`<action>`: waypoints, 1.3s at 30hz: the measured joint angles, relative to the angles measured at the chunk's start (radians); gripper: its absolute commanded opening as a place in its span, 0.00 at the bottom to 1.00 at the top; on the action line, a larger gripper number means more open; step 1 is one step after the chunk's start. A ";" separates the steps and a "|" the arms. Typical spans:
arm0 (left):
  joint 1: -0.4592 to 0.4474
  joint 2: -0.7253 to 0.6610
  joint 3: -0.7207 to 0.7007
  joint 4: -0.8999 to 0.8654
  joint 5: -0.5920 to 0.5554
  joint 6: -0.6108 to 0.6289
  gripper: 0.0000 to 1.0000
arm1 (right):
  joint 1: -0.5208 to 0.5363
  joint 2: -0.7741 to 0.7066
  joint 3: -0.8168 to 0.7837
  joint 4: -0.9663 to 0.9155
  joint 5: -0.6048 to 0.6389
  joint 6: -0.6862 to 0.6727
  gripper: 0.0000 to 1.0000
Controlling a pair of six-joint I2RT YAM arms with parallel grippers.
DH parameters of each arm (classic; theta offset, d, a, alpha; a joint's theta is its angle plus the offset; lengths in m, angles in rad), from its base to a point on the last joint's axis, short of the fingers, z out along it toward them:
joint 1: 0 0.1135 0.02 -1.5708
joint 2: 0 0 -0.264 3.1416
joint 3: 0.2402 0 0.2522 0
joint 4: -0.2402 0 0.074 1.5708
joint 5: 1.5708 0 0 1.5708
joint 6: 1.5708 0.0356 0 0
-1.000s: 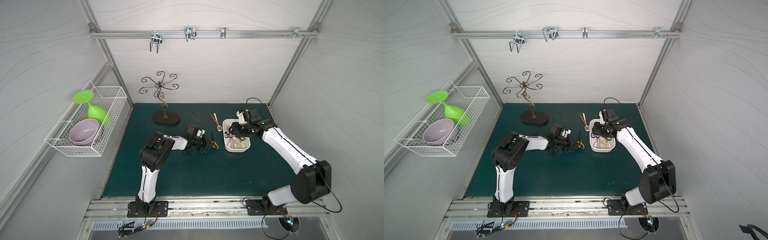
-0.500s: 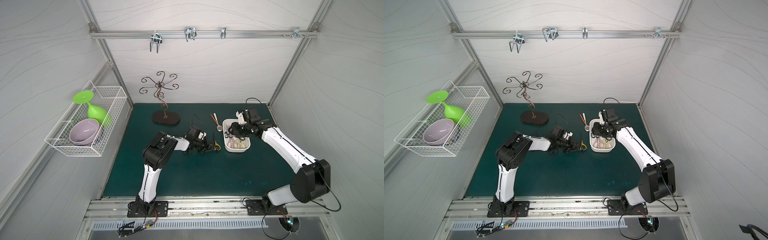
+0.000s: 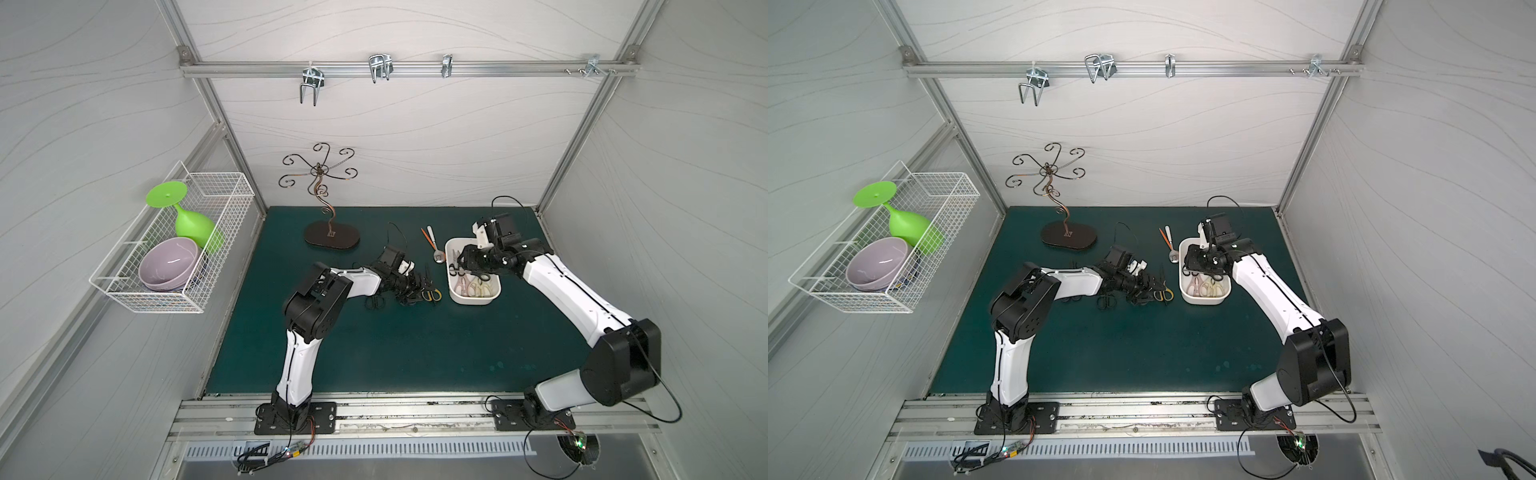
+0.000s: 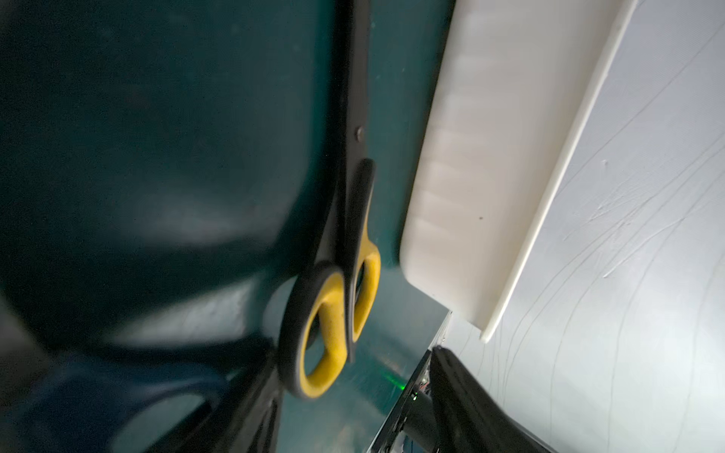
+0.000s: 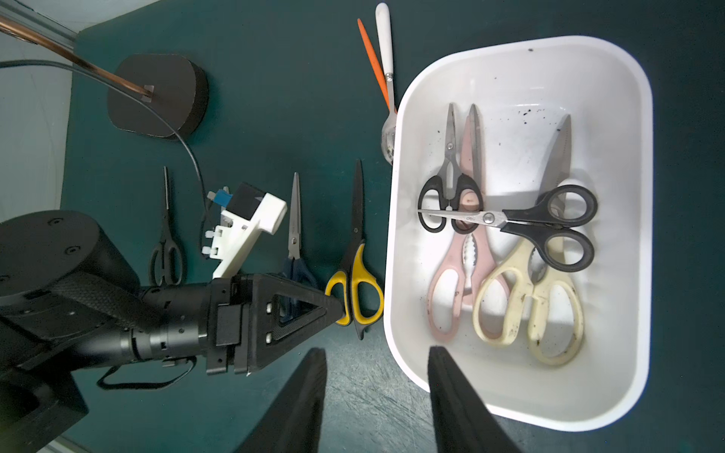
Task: Take the scissors out of the storage box
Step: Place the scissors at the center of the board, then pick up the scissors from the storage box.
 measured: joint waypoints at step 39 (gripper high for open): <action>0.116 -0.256 0.017 -0.267 -0.005 0.144 0.66 | -0.084 0.451 0.115 -0.030 0.028 -0.107 0.32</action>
